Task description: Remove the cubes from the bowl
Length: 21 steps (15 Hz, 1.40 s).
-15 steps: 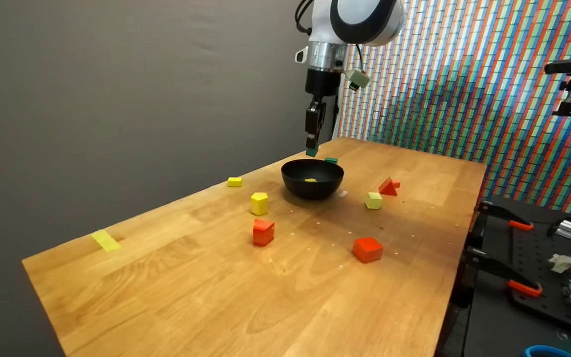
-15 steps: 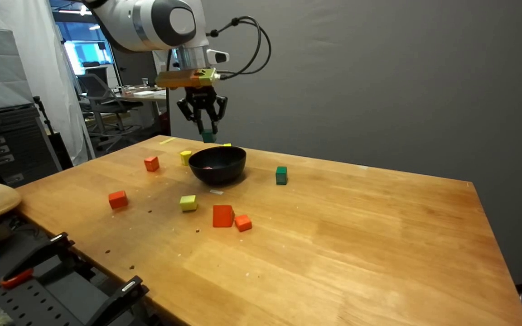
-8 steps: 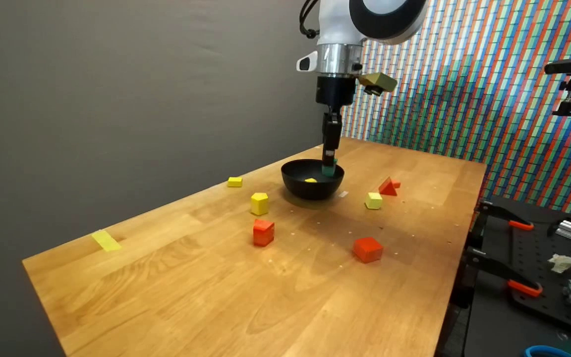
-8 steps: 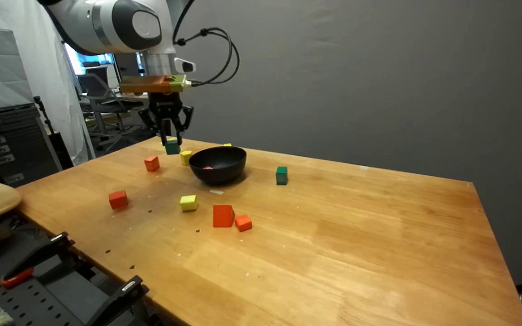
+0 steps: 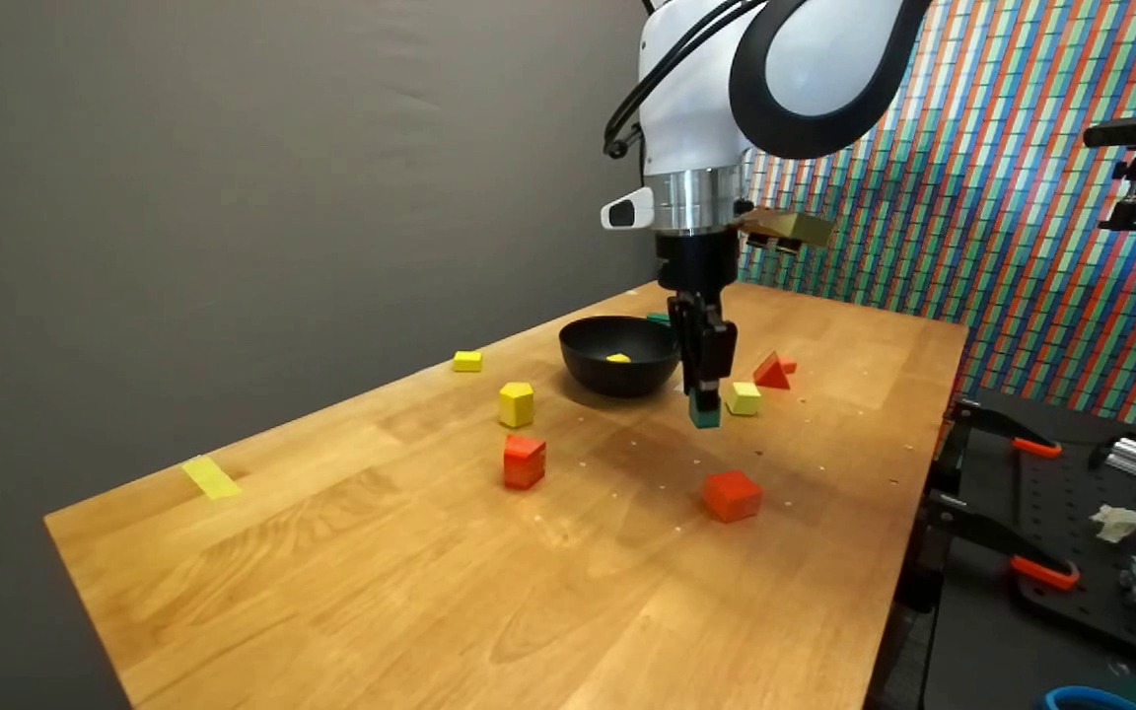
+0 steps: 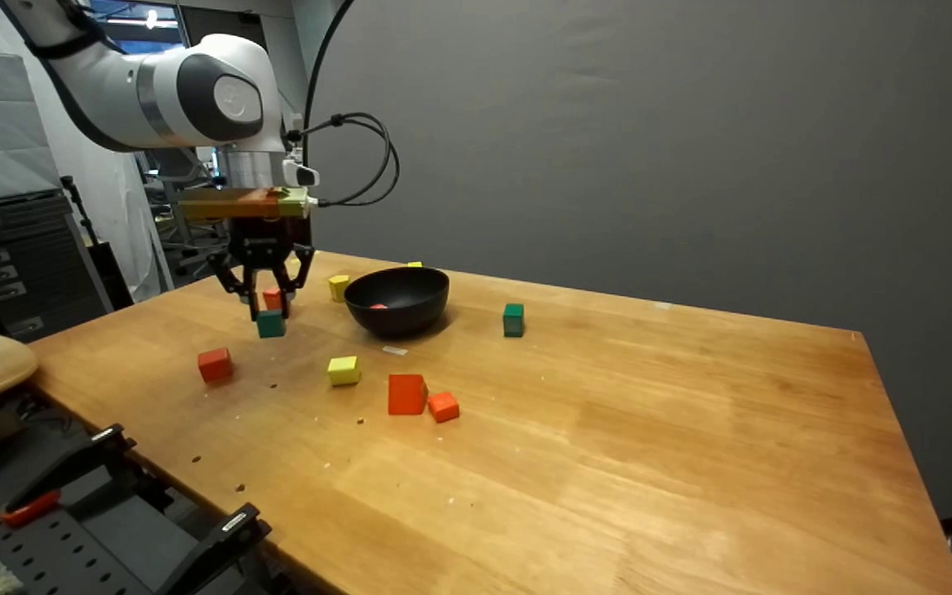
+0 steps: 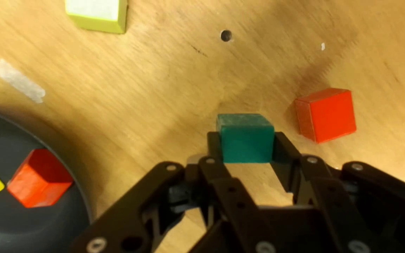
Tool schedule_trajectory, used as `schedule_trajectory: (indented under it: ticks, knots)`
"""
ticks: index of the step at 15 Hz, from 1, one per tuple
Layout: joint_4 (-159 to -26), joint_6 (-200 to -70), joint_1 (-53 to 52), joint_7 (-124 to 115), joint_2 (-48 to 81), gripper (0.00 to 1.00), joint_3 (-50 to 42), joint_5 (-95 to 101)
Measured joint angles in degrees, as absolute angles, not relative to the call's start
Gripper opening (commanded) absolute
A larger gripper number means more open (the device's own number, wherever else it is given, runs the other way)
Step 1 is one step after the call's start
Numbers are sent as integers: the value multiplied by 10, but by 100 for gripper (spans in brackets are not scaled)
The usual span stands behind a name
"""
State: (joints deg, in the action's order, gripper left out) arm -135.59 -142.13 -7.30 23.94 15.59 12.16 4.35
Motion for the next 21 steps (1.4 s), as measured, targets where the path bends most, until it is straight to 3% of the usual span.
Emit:
schedule_trajectory:
  ticks: [2,6,7,14,21]
  knots:
    - [-1356,-1423,-74,239,163,67,122,46]
    - [-1356,-1443,-73,235,156,98,116,59]
    - [-1356,-1450,-71,233,148,100,113,59]
    - [-1341,-1516,-46,167,97,100,62,59]
    - [-1261,-1521,-33,62,187,100,33,36]
